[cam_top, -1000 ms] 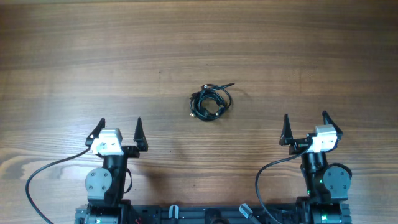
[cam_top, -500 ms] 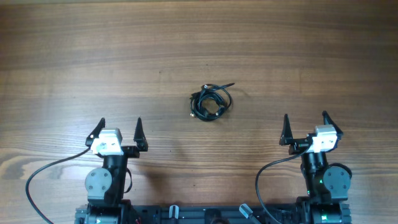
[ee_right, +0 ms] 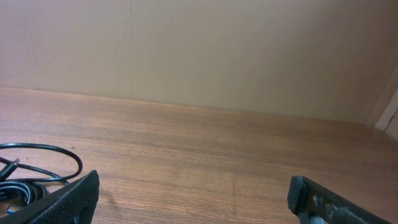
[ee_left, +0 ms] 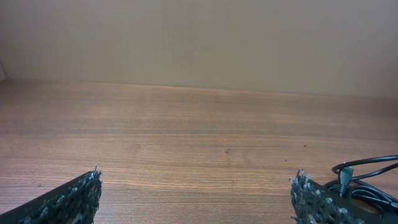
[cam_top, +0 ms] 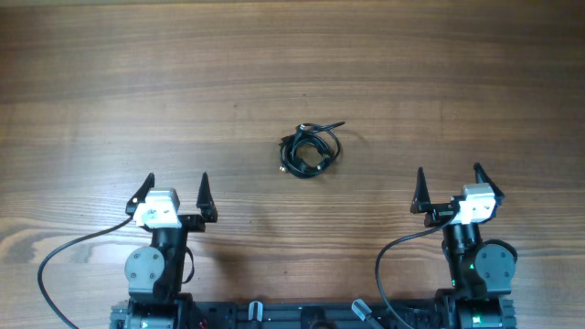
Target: Untangle cables
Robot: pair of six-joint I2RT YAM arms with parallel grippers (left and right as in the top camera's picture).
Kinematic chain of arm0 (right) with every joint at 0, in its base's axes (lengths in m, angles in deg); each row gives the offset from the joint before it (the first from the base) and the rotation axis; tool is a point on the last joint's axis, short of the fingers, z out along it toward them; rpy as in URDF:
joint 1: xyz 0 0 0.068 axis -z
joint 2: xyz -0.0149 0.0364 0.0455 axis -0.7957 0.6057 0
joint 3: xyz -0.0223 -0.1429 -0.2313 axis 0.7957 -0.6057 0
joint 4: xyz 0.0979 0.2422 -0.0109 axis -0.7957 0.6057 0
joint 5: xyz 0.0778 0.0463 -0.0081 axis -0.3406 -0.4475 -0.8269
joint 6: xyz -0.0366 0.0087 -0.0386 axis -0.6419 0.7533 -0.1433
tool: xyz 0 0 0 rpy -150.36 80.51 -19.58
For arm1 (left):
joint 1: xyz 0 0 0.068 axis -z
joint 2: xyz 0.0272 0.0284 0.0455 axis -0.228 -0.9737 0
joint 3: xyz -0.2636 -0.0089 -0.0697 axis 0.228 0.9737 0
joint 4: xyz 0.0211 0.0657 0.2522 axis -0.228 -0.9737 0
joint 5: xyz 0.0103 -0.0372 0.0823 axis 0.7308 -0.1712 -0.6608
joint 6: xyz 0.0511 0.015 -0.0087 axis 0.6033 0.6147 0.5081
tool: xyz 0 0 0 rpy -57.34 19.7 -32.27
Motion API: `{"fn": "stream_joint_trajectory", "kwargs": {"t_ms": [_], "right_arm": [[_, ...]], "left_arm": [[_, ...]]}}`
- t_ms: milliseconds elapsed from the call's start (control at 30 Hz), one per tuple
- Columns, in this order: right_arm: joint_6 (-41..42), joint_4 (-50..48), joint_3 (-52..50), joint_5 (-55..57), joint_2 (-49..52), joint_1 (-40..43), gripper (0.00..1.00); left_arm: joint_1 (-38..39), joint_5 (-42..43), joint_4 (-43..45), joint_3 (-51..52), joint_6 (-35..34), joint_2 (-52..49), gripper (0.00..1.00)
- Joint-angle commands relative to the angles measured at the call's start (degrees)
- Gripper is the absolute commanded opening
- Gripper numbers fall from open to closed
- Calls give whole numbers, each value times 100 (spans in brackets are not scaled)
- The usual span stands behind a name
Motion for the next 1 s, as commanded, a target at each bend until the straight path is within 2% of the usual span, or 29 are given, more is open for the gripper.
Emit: {"fn": "stream_joint_trajectory", "kwargs": {"t_ms": [0,300,400,467,500,633,700,867,967], "right_arm": [[74,-20,-15,-50,-46,24,100],[72,-20,-15,-48,-46,24,100],[70,-20,-15,-48,-46,24,100],[72,-20,-15,-48,-46,24,100],[72,-17,-15,-50,-46,24,100],[72,-20,-15,-50,-46,24,100],[72,-20,-15,-48,-46,24,100],[72,-20,-15,-48,-46,24,100],[72,-20,-15,-48,-46,24,100]], "left_arm": [[-39,48,17,48,90,42,100],[-37,76,37,48,87,42,100],[-37,1163,85,48,-103,42,100],[-37,1191,94,48,-111,42,100],[-37,1519,219,48,-107,42,100],[-37,3779,1384,48,-105,42,100],[-37,4424,2262,48,-111,42,100],[-39,4483,4124,42,-1137,42,100],[-39,4492,4201,-127,-1814,42,100]]}}
